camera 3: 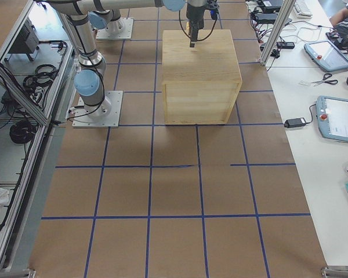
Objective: Open upper drawer
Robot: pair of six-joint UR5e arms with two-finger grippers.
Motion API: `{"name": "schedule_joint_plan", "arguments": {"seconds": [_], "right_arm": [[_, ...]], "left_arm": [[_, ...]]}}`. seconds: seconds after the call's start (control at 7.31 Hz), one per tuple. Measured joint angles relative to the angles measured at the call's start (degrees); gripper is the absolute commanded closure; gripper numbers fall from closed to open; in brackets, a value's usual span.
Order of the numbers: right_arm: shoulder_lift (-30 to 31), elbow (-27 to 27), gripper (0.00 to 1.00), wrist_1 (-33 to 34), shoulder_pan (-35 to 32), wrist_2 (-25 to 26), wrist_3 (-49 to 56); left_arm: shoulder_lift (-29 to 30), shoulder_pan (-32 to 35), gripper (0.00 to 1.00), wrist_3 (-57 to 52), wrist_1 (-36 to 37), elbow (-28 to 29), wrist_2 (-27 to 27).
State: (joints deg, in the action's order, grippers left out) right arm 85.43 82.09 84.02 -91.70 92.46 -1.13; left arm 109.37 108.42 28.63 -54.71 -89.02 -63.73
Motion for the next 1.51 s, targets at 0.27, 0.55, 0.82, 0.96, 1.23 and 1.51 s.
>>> {"name": "schedule_joint_plan", "arguments": {"seconds": [0.27, 0.55, 0.82, 0.96, 1.23, 1.51], "right_arm": [[0.00, 0.00, 0.00, 0.00, -0.01, 0.00, 0.06], [0.00, 0.00, 0.00, 0.00, -0.05, 0.00, 0.05], [0.00, 0.00, 0.00, 0.00, -0.03, 0.00, 0.00], [0.00, 0.00, 0.00, 0.00, -0.04, 0.00, -0.01], [0.00, 0.00, 0.00, 0.00, -0.06, 0.00, 0.02], [0.00, 0.00, 0.00, 0.00, -0.01, 0.00, -0.01]], "left_arm": [[0.15, 0.07, 0.00, -0.58, -0.12, -0.32, -0.50], [0.26, 0.06, 0.00, -0.90, -0.20, -0.68, -0.75], [0.43, 0.17, 0.00, -1.39, -0.16, -1.54, -0.87], [0.48, 0.19, 0.00, -1.44, -0.12, -1.69, -1.02], [0.55, 0.21, 0.00, -1.79, -0.11, -1.78, -1.29], [0.40, 0.25, 0.00, -4.73, -0.57, -1.97, -4.40]]}}
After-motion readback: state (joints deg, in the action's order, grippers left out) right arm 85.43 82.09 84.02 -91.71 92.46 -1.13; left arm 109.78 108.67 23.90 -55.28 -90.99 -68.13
